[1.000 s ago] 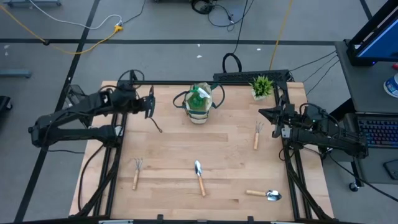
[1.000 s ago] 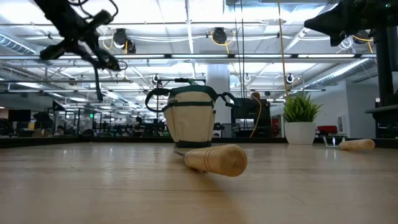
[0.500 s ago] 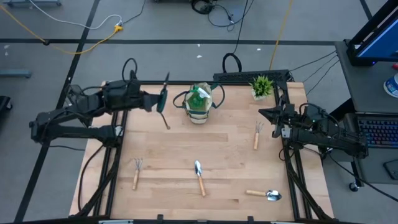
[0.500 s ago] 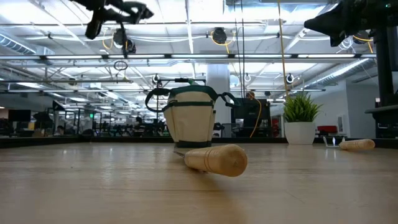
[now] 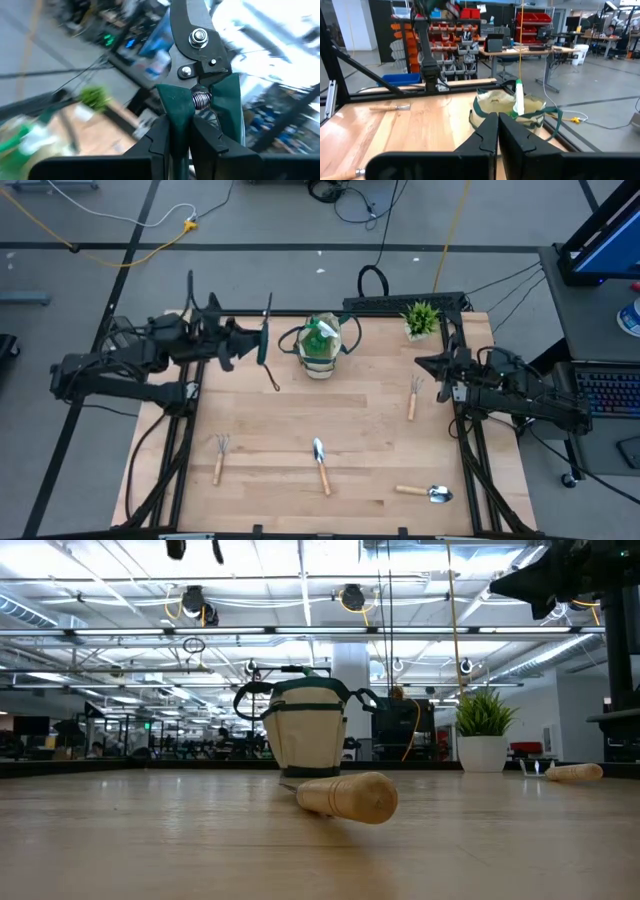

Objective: Pick & Place Garden tools in Gardening bag
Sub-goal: Put the green shear scissors into the gardening bag

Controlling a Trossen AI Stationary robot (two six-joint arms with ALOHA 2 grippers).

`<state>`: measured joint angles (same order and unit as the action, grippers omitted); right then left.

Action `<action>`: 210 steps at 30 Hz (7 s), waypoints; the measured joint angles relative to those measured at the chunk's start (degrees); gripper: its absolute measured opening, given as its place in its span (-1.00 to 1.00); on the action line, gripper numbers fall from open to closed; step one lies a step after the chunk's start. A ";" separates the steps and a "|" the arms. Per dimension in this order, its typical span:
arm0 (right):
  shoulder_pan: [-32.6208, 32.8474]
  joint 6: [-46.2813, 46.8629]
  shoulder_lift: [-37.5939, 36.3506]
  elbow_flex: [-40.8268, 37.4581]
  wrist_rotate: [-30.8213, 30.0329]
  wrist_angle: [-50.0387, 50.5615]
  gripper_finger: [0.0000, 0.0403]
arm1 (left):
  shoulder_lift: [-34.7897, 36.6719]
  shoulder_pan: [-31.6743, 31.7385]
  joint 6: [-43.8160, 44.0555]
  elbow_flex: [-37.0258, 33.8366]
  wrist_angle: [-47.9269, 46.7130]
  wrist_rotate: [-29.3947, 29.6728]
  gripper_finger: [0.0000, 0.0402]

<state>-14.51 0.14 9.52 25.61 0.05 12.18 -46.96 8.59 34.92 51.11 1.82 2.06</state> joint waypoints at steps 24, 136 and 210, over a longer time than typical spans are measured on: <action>0.00 0.02 0.00 0.00 0.02 0.29 -0.98 | -9.86 -7.96 -5.24 0.02 33.29 -12.74 -0.75; -0.01 0.04 -0.02 -0.01 -0.20 0.10 -0.98 | -18.27 -21.00 -76.26 0.05 12.29 77.54 -0.76; -0.04 0.70 0.20 -0.02 -3.07 1.52 -0.98 | -50.00 0.03 -122.27 28.15 -35.38 41.24 -0.76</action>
<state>-14.55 0.84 9.72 25.58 -3.02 13.69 -96.96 8.62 -87.35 79.26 -33.56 43.31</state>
